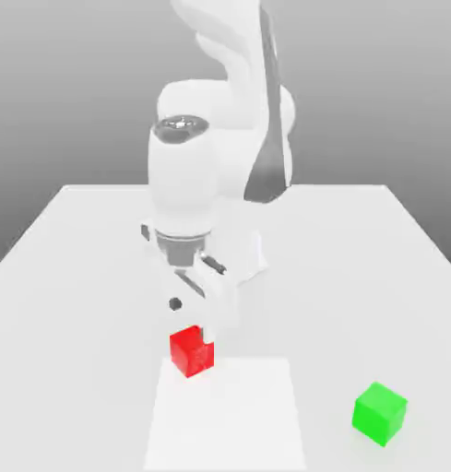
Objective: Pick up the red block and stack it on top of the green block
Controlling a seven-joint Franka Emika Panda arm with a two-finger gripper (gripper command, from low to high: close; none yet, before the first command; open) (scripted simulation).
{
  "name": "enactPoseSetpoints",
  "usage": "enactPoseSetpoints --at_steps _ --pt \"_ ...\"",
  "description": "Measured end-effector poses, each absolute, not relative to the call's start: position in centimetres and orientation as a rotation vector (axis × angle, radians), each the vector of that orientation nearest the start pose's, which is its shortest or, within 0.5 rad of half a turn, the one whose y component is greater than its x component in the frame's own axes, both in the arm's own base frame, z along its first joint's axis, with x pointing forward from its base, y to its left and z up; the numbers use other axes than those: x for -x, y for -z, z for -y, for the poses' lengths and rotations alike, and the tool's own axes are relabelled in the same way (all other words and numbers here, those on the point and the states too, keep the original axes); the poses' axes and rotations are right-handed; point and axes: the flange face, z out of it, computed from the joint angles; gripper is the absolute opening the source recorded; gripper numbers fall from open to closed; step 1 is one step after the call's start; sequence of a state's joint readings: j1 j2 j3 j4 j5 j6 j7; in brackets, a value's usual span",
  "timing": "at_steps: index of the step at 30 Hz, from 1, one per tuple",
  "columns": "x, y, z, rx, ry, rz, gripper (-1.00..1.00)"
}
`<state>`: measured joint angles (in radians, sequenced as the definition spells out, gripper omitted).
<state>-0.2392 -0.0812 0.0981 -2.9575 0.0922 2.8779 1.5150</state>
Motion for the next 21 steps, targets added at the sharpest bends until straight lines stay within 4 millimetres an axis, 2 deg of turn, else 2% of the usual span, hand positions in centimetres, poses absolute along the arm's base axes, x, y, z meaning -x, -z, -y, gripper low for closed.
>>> enactPoseSetpoints --at_steps 8,16,17,21 --pt "-32.4 -17.6 5.3 2.007 -0.014 -2.390 0.00" --pt "-31.6 -14.7 5.2 2.011 -0.003 -2.404 0.00" --pt "-31.4 -14.4 5.2 2.012 -0.002 -2.408 -1.00" --pt "-31.5 -14.4 5.2 2.011 0.000 -2.407 -1.00"
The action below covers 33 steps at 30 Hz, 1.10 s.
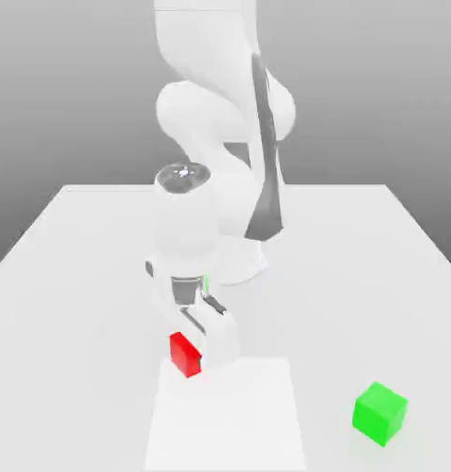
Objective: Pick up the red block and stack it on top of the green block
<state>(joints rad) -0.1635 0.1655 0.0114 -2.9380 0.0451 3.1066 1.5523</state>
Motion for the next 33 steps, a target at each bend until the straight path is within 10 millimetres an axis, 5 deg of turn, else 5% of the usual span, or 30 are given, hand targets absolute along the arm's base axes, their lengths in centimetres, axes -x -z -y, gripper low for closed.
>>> enactPoseSetpoints --at_steps 26,33 --pt "-31.5 -20.9 5.1 2.023 0.001 -2.401 -1.00" --pt "-35.5 -22.4 1.9 2.437 0.072 -2.034 -1.00"
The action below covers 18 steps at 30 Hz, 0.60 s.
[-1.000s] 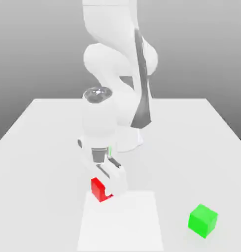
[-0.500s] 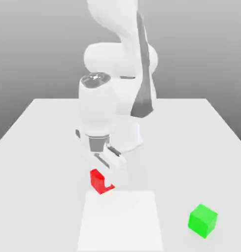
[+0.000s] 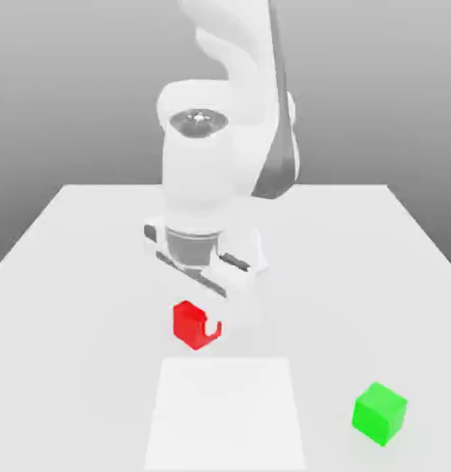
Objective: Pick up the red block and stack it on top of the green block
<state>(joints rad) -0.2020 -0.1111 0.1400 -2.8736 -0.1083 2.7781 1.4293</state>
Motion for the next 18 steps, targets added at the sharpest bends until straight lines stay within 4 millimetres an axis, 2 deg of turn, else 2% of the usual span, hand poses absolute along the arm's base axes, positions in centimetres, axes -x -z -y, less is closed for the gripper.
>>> enactPoseSetpoints --at_steps 4,9,18 --pt "-37.7 -23.0 -1.1 2.668 0.091 -1.748 -1.00" --pt "-40.0 -23.6 -6.3 2.909 0.090 -1.331 -1.00" --pt "-41.9 -24.3 -16.6 3.130 0.036 -0.526 -1.00"
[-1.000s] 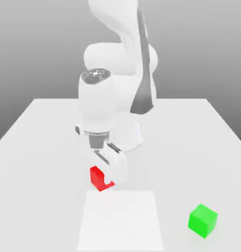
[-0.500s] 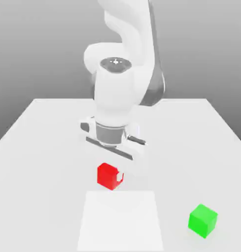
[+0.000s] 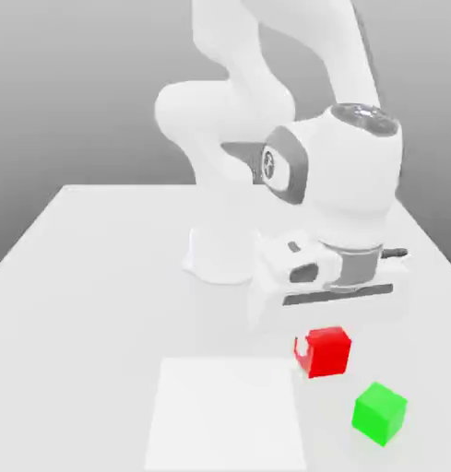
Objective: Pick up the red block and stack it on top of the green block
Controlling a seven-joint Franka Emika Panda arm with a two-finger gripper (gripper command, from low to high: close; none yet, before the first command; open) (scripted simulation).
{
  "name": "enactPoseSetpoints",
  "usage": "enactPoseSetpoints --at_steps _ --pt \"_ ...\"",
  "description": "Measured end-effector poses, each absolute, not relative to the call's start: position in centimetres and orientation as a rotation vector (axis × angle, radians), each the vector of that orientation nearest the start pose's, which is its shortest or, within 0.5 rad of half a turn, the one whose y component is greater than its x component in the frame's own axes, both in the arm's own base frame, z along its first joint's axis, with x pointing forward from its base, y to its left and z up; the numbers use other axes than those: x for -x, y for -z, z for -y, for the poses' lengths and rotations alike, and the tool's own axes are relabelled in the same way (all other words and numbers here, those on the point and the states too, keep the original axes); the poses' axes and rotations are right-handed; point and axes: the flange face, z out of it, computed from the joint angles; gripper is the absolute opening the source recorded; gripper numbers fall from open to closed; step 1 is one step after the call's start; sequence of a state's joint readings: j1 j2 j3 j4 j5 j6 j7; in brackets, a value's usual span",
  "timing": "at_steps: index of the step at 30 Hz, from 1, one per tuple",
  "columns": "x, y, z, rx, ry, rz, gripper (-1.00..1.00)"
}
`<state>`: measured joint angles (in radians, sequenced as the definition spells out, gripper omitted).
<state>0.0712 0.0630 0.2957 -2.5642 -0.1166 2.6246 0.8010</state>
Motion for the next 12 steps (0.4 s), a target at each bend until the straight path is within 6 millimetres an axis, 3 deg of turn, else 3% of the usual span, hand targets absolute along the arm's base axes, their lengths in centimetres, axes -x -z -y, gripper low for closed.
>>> enactPoseSetpoints --at_steps 4,8,9,12 --pt "-42.1 -24.0 -20.7 3.138 0.004 -0.214 -1.00" --pt "-42.2 -19.4 -21.1 3.136 0.000 -0.178 -1.00" --pt "-42.2 -18.5 -21.1 3.136 0.000 -0.176 1.00" --pt "-42.2 -18.5 -21.1 3.136 0.000 -0.176 1.00"
